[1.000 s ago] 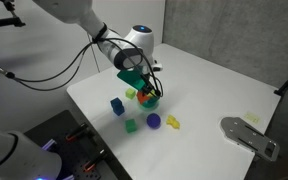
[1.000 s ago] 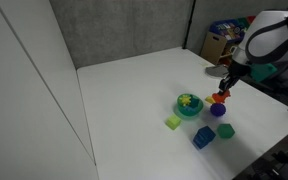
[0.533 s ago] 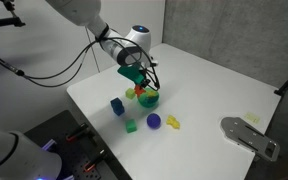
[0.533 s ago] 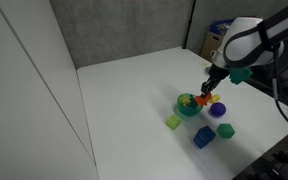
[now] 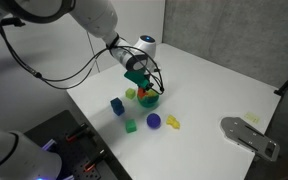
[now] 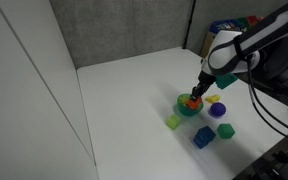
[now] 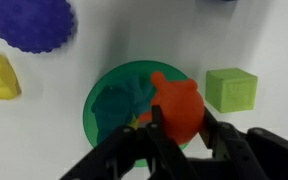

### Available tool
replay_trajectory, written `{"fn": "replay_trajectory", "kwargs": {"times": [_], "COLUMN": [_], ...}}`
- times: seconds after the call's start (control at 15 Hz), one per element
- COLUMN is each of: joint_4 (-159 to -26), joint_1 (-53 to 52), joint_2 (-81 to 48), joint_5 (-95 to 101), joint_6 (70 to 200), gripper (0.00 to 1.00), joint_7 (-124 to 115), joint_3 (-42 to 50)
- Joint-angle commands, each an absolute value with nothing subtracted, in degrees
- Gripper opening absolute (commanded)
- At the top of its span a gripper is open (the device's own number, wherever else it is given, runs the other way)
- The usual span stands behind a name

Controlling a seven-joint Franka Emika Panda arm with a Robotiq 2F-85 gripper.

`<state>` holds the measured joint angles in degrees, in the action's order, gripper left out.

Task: Put the orange thing into the bowl

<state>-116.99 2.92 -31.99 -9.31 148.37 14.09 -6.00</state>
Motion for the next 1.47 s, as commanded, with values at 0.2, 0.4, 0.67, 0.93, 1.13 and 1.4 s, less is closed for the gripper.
{"fn": "replay_trajectory", "kwargs": {"times": [0.2,0.4,0.67,0.93,1.13,1.4], "joint_4": [-115.52,-117.13,-118.19,-120.73,-124.73,-131.23], "joint_1": [4.05,4.99,4.7,4.2,4.41,5.16], "joint_2": [-30.9,-27.14,-20.15,-12.04,-5.79,3.42], "joint_5": [-8.51,-8.94,-7.83,-4.38,-0.14,3.73], "joint_6": [145.85,143.1,136.44,131.66,129.85,127.31], "gripper": [0.94,1.0,1.0,1.0,1.0,1.0], "joint_7": [14.11,14.41,11.43,8.73,7.98,8.76], "joint_3": [-6.42,-6.32,-3.47,0.33,2.47,4.41]}}
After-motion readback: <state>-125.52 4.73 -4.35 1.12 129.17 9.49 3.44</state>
